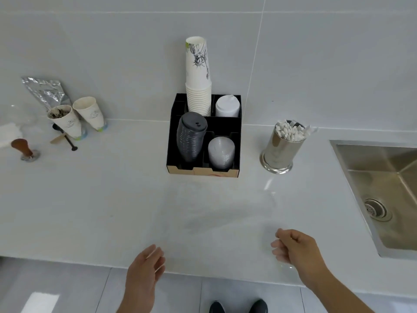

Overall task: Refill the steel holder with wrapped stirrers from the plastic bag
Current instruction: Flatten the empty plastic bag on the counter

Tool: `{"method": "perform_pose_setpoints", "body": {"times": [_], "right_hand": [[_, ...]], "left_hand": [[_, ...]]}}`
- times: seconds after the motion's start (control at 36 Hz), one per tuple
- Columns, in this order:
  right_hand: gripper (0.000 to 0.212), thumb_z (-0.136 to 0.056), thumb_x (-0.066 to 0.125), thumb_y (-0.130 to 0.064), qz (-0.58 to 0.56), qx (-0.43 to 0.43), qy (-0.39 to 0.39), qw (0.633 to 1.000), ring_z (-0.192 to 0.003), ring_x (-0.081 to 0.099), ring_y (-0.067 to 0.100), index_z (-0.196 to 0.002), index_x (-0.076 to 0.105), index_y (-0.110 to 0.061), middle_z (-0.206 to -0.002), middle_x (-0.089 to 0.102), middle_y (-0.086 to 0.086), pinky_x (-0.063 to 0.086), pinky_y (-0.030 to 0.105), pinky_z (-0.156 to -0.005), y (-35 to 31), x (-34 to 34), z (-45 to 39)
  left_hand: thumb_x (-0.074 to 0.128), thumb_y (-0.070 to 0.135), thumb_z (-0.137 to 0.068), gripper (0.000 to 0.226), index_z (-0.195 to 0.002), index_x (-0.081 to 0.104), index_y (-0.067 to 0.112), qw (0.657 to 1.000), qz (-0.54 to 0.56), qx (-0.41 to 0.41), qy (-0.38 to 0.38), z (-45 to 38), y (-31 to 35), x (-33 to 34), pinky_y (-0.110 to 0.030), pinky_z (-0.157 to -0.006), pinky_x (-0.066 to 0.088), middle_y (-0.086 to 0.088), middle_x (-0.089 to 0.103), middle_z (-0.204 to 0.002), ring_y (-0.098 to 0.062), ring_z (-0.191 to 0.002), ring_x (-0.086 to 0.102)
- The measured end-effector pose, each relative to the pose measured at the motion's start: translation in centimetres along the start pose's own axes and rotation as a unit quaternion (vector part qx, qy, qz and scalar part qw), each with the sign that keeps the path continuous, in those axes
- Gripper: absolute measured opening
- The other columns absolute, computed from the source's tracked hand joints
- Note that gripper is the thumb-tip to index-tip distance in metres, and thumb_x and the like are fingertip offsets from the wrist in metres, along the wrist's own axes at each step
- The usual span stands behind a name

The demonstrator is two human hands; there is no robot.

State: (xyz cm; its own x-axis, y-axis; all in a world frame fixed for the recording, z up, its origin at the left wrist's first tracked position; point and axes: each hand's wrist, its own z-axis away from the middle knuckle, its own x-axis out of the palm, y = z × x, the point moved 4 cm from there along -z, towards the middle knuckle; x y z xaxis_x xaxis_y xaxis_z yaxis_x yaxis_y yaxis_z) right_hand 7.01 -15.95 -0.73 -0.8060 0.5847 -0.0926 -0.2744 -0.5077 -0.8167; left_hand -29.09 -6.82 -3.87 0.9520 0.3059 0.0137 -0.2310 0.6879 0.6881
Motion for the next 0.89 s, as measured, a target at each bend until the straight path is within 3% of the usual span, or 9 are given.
{"method": "perform_pose_setpoints", "body": {"times": [0.08,0.14,0.19,0.33,0.47,0.53,0.58,0.72,0.89], "right_hand": [[0.021,-0.092,0.063,-0.014,-0.005,0.020,-0.005,1.000,-0.050,0.060,0.024,-0.083,0.068,0.005,-0.065,0.071,0.017,0.054,0.031,-0.051,0.9,0.4,-0.5],[0.021,-0.092,0.064,-0.013,-0.007,0.031,-0.009,0.999,-0.050,0.060,0.024,-0.082,0.068,0.005,-0.065,0.071,0.018,0.053,0.031,-0.051,1.5,0.7,-0.8],[0.020,-0.091,0.064,-0.013,-0.006,0.039,-0.015,0.999,-0.049,0.060,0.025,-0.082,0.068,0.004,-0.065,0.071,0.018,0.052,0.030,-0.049,2.0,1.0,-1.2],[0.019,-0.091,0.065,-0.014,-0.012,0.056,-0.030,0.998,-0.048,0.060,0.024,-0.078,0.068,-0.001,-0.065,0.071,0.018,0.052,0.029,-0.048,2.9,1.8,-1.8],[0.022,-0.092,0.064,-0.016,-0.011,0.067,-0.035,0.997,-0.047,0.060,0.024,-0.075,0.066,-0.003,-0.066,0.071,0.017,0.054,0.030,-0.049,3.6,2.4,-1.8],[0.021,-0.092,0.064,-0.017,-0.014,0.071,-0.034,0.997,-0.047,0.060,0.025,-0.075,0.066,-0.004,-0.066,0.071,0.016,0.053,0.029,-0.047,3.8,2.4,-1.5],[0.018,-0.092,0.063,-0.016,-0.023,0.079,-0.034,0.996,-0.049,0.060,0.025,-0.079,0.066,-0.004,-0.067,0.071,0.015,0.051,0.027,-0.046,4.0,2.2,-1.1],[0.010,-0.089,0.064,-0.009,-0.054,0.106,-0.042,0.992,-0.051,0.059,0.024,-0.083,0.069,-0.002,-0.066,0.068,0.013,0.056,0.034,-0.056,5.2,1.4,0.1],[0.022,-0.085,0.059,0.004,-0.010,0.089,-0.033,0.995,-0.055,0.053,0.023,-0.065,0.058,-0.002,-0.061,0.052,0.014,0.054,0.036,-0.063,7.3,0.5,0.9]], "left_hand": [[0.070,0.017,-0.089,0.049,-0.134,0.054,0.009,0.982,-0.144,0.086,0.091,-0.2,1.1,-1.1,-0.031,-0.073,0.044,-0.010,0.062,-0.103,-0.018,-0.078,0.057],[0.072,0.021,-0.087,0.059,-0.139,0.048,0.008,0.942,-0.263,0.169,0.120,-0.3,2.1,-1.2,-0.035,-0.081,0.046,-0.014,0.058,-0.124,-0.024,-0.097,0.058],[0.074,0.021,-0.085,0.065,-0.141,0.045,0.007,0.895,-0.353,0.249,0.115,-0.3,2.9,-0.5,-0.047,-0.100,0.042,-0.020,0.051,-0.137,-0.035,-0.120,0.051],[0.063,0.023,-0.092,0.053,-0.141,0.048,0.012,0.815,-0.460,0.350,-0.040,0.4,3.2,6.1,-0.042,-0.116,0.029,-0.009,0.047,-0.148,-0.025,-0.138,0.038],[0.038,0.034,-0.102,0.050,-0.151,0.030,0.024,0.646,-0.614,0.408,-0.198,0.2,1.2,14.6,-0.035,-0.122,0.010,0.000,0.021,-0.163,-0.017,-0.151,0.010],[0.031,0.037,-0.103,0.050,-0.153,0.024,0.030,0.584,-0.662,0.416,-0.219,-0.1,0.3,16.8,-0.038,-0.121,0.002,0.001,0.012,-0.165,-0.017,-0.151,0.003],[0.027,0.040,-0.103,0.051,-0.153,0.019,0.034,0.545,-0.697,0.410,-0.221,-0.6,-0.4,18.4,-0.041,-0.121,-0.004,0.002,0.005,-0.166,-0.018,-0.151,-0.002],[0.026,0.050,-0.099,0.056,-0.152,0.011,0.041,0.515,-0.748,0.362,-0.212,-2.3,-1.3,19.5,-0.054,-0.119,-0.007,0.003,-0.005,-0.166,-0.022,-0.151,-0.009],[0.025,0.057,-0.095,0.060,-0.151,0.005,0.047,0.528,-0.745,0.353,-0.205,-3.0,-2.0,19.2,-0.060,-0.116,-0.008,0.007,-0.011,-0.165,-0.021,-0.150,-0.013]]}}
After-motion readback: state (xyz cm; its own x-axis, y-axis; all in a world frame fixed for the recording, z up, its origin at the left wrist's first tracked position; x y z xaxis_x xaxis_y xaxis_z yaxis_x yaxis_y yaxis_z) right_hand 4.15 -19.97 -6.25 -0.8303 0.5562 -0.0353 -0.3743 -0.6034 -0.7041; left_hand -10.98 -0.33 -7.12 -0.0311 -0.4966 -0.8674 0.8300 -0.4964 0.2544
